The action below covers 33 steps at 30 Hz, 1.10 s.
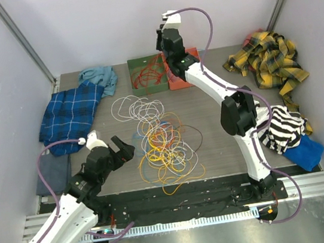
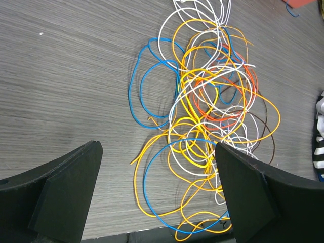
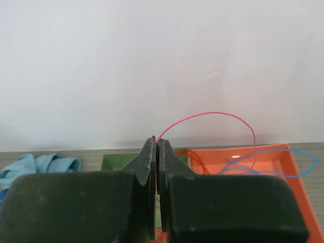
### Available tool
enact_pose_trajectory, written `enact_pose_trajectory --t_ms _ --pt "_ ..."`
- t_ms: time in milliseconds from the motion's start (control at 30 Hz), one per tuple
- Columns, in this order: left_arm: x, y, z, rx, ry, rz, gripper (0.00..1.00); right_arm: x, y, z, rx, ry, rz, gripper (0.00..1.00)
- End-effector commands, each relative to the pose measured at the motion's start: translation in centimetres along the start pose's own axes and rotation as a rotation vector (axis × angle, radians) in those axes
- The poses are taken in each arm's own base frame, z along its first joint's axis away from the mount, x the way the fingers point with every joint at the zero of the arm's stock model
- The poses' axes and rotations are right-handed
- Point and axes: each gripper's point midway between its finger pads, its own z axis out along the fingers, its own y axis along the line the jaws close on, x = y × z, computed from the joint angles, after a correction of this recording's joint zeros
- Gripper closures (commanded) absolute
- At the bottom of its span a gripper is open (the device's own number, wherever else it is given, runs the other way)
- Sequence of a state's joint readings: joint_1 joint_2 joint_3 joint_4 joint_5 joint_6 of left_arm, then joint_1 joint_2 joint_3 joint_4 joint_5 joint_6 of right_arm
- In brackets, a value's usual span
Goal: Untangle the cables
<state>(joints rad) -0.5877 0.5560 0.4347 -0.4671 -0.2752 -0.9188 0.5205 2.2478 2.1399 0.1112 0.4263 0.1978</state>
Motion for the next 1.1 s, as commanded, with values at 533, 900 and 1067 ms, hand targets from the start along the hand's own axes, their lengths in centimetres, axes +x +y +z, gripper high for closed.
enact_pose_trajectory --t_ms 533,900,1067 --pt "-0.3 -0.7 0.6 0.014 -0.007 -0.008 0.00 4.9 4.8 2.5 -0.100 -0.056 -0.140 0.99" --pt "0.1 -0.8 0.8 0.023 0.008 -0.013 0.00 9.4 7.1 1.3 -0.142 0.065 -0.113 0.40" --pt "-0.1 -0.9 0.5 0.035 -0.005 -0.022 0.00 4.6 7.8 0.3 -0.123 -0.010 -0.075 0.22"
